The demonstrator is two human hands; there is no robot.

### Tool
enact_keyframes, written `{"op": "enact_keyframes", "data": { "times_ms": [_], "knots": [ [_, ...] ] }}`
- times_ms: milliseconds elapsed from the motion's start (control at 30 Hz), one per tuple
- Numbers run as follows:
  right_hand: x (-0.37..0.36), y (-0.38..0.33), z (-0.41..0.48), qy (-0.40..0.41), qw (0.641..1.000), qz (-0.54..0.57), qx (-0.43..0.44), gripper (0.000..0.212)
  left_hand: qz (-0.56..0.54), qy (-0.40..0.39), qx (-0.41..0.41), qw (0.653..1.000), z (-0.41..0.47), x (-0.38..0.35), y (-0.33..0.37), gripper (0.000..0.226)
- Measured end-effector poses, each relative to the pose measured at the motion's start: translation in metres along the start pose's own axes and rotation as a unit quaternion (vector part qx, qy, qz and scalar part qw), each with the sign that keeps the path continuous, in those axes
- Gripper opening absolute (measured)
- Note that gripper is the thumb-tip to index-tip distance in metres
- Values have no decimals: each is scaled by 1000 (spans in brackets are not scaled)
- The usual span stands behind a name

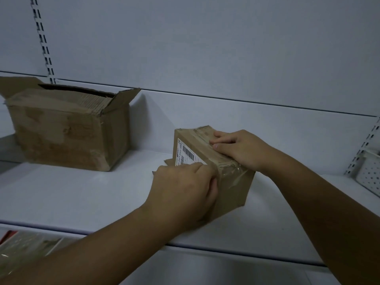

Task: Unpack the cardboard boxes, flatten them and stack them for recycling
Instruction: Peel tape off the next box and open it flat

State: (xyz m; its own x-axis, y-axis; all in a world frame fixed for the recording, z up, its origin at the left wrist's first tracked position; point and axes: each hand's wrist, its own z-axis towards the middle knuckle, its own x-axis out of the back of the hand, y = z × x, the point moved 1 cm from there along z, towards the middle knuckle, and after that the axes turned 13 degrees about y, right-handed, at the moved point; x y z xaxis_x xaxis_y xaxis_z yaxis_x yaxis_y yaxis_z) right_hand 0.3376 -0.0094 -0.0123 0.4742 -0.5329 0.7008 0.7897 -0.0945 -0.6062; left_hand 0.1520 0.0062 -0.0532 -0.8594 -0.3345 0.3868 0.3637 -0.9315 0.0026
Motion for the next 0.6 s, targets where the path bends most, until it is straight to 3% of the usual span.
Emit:
{"op": "enact_keyframes", "data": {
  "times_ms": [233,333,400,467,533,600],
  "knots": [
    [2,-2,-1,-18,999,-27,15,29,17,-22,-100,995,19,8,-6,22],
    [2,-3,-3,-23,999,-23,15,29,23,-48,-92,994,43,13,-23,18],
    [2,-4,-3,-19,999,-29,15,29,-21,-81,-15,996,51,12,-32,15],
    [2,-4,-3,-16,999,-29,17,30,-118,-96,115,982,39,7,-38,7],
    [2,-3,-3,-13,999,-28,17,29,-206,-56,227,950,17,0,-36,8],
    [2,-4,-3,-11,999,-33,16,29,-248,-8,294,923,-5,-7,-30,23]
  ]
}}
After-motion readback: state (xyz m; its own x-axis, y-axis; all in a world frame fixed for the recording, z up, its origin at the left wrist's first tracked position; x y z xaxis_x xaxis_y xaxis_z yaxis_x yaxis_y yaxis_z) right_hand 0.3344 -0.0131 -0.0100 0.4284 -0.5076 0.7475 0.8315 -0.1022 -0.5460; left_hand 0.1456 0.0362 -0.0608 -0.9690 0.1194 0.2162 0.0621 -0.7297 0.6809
